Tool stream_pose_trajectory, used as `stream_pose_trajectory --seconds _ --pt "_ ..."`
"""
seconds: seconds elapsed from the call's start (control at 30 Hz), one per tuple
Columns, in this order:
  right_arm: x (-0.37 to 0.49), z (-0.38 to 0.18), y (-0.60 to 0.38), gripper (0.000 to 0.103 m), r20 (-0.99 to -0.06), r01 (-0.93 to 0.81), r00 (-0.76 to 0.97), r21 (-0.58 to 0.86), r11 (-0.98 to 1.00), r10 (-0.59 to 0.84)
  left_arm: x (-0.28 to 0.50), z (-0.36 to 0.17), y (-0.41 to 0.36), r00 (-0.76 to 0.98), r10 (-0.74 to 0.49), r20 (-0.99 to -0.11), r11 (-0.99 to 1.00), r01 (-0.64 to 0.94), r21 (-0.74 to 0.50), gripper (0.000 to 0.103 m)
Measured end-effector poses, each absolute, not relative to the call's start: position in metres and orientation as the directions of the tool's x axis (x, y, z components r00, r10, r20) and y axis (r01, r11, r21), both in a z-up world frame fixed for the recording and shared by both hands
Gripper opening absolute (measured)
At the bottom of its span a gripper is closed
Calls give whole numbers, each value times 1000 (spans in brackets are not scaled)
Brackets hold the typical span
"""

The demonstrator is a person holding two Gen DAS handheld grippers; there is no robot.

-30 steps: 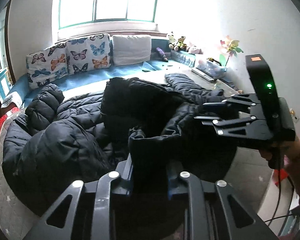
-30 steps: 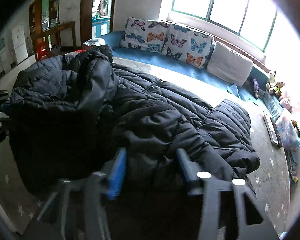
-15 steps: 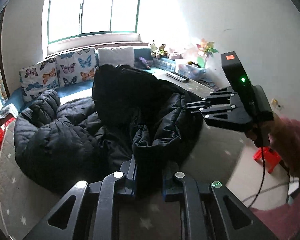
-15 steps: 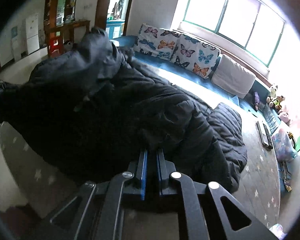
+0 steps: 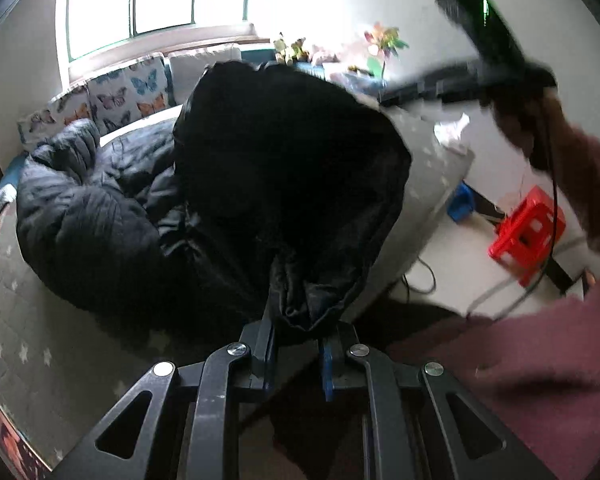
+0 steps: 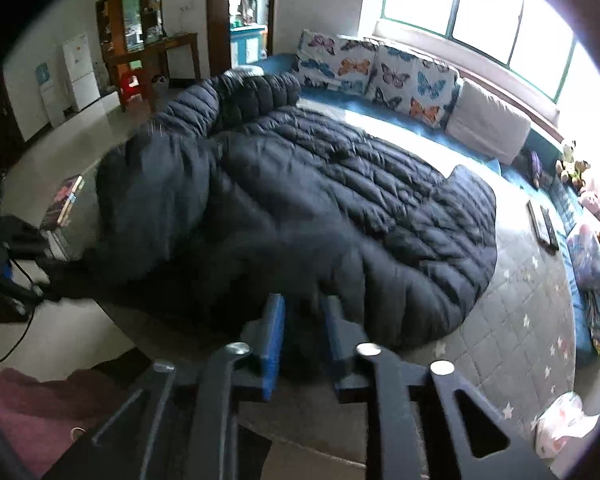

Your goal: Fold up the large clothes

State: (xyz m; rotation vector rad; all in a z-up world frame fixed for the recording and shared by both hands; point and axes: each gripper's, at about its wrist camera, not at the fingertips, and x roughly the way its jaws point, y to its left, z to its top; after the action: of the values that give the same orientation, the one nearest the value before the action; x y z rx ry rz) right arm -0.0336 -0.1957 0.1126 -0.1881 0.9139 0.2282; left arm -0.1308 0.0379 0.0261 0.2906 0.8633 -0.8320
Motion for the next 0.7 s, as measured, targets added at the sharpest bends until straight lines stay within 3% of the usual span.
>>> stream_pose_trajectory --seconds 0.07,0.23,0.33,0.4,0.47,0.57,0.7 --pt "-28 119 -192 61 -779 -281 614 -66 957 126 -132 23 43 342 -526 -779 649 753 -107 18" --pt "12 113 -186 61 -769 -288 622 -49 956 148 -151 42 72 319 -563 -763 611 782 -125 19" --pt "44 104 -181 61 -776 -287 609 -20 958 166 -155 73 95 394 -571 -720 633 770 -81 23" --pt "65 100 -177 61 -774 -289 607 -5 957 179 -146 93 106 439 -580 -686 660 747 -80 44" --pt "89 94 -176 61 -778 -270 600 19 963 184 -131 111 111 476 -581 -660 690 718 -89 56" --pt "116 76 -172 61 -808 -279 548 69 958 218 -73 130 108 509 -564 -650 740 661 -125 56" --pt "125 39 -160 61 -868 -308 439 98 946 233 21 131 71 486 -523 -700 783 598 -170 56"
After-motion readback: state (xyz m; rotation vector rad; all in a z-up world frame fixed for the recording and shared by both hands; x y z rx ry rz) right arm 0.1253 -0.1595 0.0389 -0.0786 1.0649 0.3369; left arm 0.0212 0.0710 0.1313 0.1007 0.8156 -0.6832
